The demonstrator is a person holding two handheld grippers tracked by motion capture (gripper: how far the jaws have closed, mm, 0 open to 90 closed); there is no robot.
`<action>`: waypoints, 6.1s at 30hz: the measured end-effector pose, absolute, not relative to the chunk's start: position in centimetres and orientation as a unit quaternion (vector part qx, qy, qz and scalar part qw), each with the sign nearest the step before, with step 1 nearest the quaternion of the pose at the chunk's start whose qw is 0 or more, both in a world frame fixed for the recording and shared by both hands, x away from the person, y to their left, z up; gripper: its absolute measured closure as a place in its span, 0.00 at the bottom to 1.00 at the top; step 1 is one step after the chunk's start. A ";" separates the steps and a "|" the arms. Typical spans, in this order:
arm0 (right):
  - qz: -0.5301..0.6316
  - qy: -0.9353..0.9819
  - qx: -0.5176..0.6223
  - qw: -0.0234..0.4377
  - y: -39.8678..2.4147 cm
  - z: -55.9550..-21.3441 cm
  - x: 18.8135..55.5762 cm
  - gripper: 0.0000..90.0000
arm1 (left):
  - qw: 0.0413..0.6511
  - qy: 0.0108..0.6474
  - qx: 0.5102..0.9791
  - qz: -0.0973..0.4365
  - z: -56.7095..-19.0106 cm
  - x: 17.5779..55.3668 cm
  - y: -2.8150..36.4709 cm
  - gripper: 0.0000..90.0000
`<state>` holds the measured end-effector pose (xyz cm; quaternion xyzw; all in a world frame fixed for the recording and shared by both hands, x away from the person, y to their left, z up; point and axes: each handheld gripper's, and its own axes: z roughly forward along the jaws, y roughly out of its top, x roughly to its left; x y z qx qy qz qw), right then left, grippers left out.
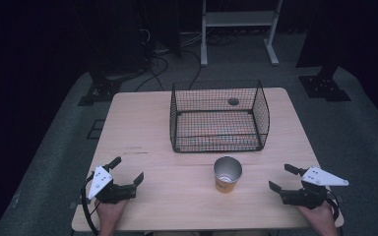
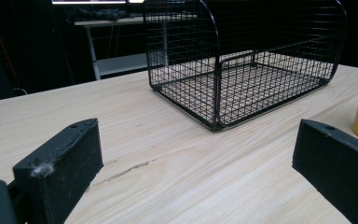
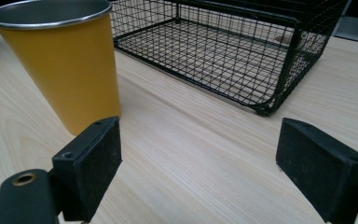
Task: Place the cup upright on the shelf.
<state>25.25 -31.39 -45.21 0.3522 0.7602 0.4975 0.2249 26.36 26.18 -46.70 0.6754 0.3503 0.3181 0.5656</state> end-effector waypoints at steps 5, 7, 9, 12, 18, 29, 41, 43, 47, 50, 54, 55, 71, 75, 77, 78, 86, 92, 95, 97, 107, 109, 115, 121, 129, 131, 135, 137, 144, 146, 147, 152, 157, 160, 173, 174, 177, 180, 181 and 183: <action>0.497 0.763 0.348 0.223 -31.1 -45.2 25.2 0.15 | 0.566 0.350 0.676 0.317 -46.7 26.4 26.2 0.01; 0.498 0.764 0.346 0.223 -30.9 -45.2 25.2 0.15 | 0.566 0.350 0.676 0.317 -46.7 26.4 26.2 0.01; 0.496 0.766 0.343 0.222 -30.6 -45.2 25.3 0.15 | 0.566 0.350 0.676 0.317 -46.7 26.3 26.2 0.01; 0.495 0.769 0.339 0.219 -30.2 -45.2 25.3 0.15 | 0.566 0.350 0.676 0.317 -46.7 26.3 26.2 0.01; 0.496 0.773 0.333 0.213 -29.6 -45.3 25.3 0.15 | 0.566 0.351 0.675 0.318 -46.7 26.3 26.2 0.01; 0.504 0.779 0.312 0.202 -28.2 -45.1 25.2 0.14 | 0.566 0.351 0.675 0.318 -46.7 26.3 26.2 0.01; 0.528 0.786 0.277 0.166 -25.7 -44.3 25.4 0.10 | 0.568 0.354 0.671 0.319 -46.7 26.4 26.3 0.01; 0.530 0.788 0.270 0.157 -25.2 -44.3 25.5 0.10 | 0.568 0.354 0.672 0.319 -46.7 26.4 26.3 0.01; 0.525 0.796 0.259 0.150 -24.1 -44.4 25.8 0.07 | 0.567 0.353 0.672 0.319 -46.7 26.4 26.3 0.01; 0.521 0.801 0.256 0.149 -23.3 -44.4 26.1 0.05 | 0.568 0.353 0.672 0.319 -46.7 26.4 26.3 0.01; 0.517 0.805 0.252 0.147 -22.3 -44.4 26.6 0.03 | 0.568 0.354 0.671 0.320 -46.7 26.4 26.3 0.01; 0.518 0.806 0.251 0.141 -21.7 -44.4 26.9 0.02 | 0.568 0.353 0.672 0.320 -46.7 26.4 26.3 0.01; 0.516 0.809 0.249 0.135 -19.6 -44.4 28.2 0.02 | 0.568 0.353 0.671 0.320 -46.7 26.3 26.4 0.01; 0.517 0.808 0.249 0.133 -19.1 -44.2 28.6 0.02 | 0.568 0.352 0.671 0.319 -46.7 26.4 26.4 0.01; 0.517 0.808 0.249 0.132 -19.0 -44.2 28.7 0.02 | 0.568 0.352 0.672 0.319 -46.7 26.4 26.4 0.01; 0.517 0.808 0.250 0.132 -18.9 -44.2 28.8 0.02 | 0.568 0.352 0.672 0.319 -46.7 26.4 26.4 0.01; 0.516 0.807 0.253 0.132 -18.4 -44.6 29.3 0.02 | 0.569 0.352 0.672 0.319 -46.7 26.4 26.4 0.01; 0.513 0.811 0.249 0.130 -18.2 -44.4 29.4 0.08 | 0.568 0.352 0.672 0.319 -46.7 26.4 26.4 0.01; 0.513 0.813 0.247 0.124 -18.2 -44.3 29.6 0.09 | 0.568 0.352 0.671 0.320 -46.7 26.3 26.4 0.01; 0.514 0.813 0.243 0.122 -18.3 -44.3 29.6 0.13 | 0.568 0.352 0.671 0.320 -46.7 26.3 26.4 0.01; 0.513 0.817 0.240 0.108 -18.5 -43.8 29.8 0.13 | 0.569 0.353 0.671 0.320 -46.7 26.3 26.4 0.01; 0.516 0.816 0.241 0.102 -18.7 -43.4 29.9 0.13 | 0.569 0.352 0.671 0.320 -46.7 26.3 26.4 0.01; 0.521 0.812 0.245 0.093 -19.2 -42.8 30.2 0.13 | 0.568 0.353 0.671 0.319 -46.7 26.3 26.4 0.01; 0.524 0.813 0.241 0.080 -19.4 -41.9 30.7 0.13 | 0.570 0.353 0.670 0.319 -46.7 26.3 26.4 0.01; 0.522 0.817 0.236 0.071 -19.4 -41.1 31.3 0.13 | 0.570 0.353 0.671 0.318 -46.7 26.3 26.4 0.01; 0.523 0.817 0.236 0.067 -19.5 -40.9 31.4 0.13 | 0.570 0.353 0.670 0.318 -46.7 26.3 26.4 0.01; 0.525 0.815 0.236 0.066 -19.7 -40.5 31.7 0.13 | 0.570 0.353 0.670 0.317 -46.7 26.4 26.4 0.01; 0.527 0.814 0.236 0.062 -19.8 -40.2 31.8 0.13 | 0.570 0.353 0.670 0.317 -46.7 26.4 26.4 0.01; 0.533 0.811 0.236 0.058 -20.1 -39.5 32.4 0.13 | 0.571 0.353 0.670 0.317 -46.7 26.4 26.5 0.01; 0.534 0.811 0.234 0.054 -20.1 -39.0 32.6 0.13 | 0.571 0.353 0.670 0.317 -46.7 26.4 26.5 0.01; 0.534 0.811 0.234 0.054 -20.1 -39.0 32.6 0.13 | 0.571 0.353 0.670 0.317 -46.7 26.4 26.5 0.01; 0.536 0.811 0.230 0.049 -20.1 -38.3 33.0 0.13 | 0.571 0.353 0.670 0.317 -46.7 26.4 26.5 0.01; 0.538 0.811 0.227 0.048 -20.1 -37.6 33.4 0.13 | 0.570 0.353 0.671 0.317 -46.7 26.4 26.5 0.01; 0.538 0.811 0.225 0.046 -20.1 -37.2 33.5 0.13 | 0.571 0.353 0.671 0.317 -46.7 26.3 26.5 0.01; 0.541 0.811 0.218 0.038 -20.1 -35.2 34.7 0.13 | 0.571 0.353 0.670 0.316 -46.7 26.4 26.5 0.01; 0.541 0.811 0.218 0.038 -20.1 -35.2 34.7 0.13 | 0.572 0.354 0.669 0.315 -46.7 26.3 26.4 0.01; 0.543 0.810 0.216 0.039 -20.1 -34.8 34.9 0.13 | 0.572 0.353 0.670 0.315 -46.7 26.4 26.4 0.01; 0.544 0.810 0.216 0.037 -20.0 -34.3 35.2 0.13 | 0.572 0.353 0.670 0.315 -46.7 26.3 26.4 0.01; 0.543 0.811 0.215 0.036 -20.0 -34.2 35.3 0.13 | 0.572 0.354 0.670 0.315 -46.7 26.3 26.4 0.01; 0.542 0.811 0.215 0.036 -20.0 -34.0 35.5 0.13 | 0.571 0.353 0.670 0.315 -46.7 26.3 26.4 0.01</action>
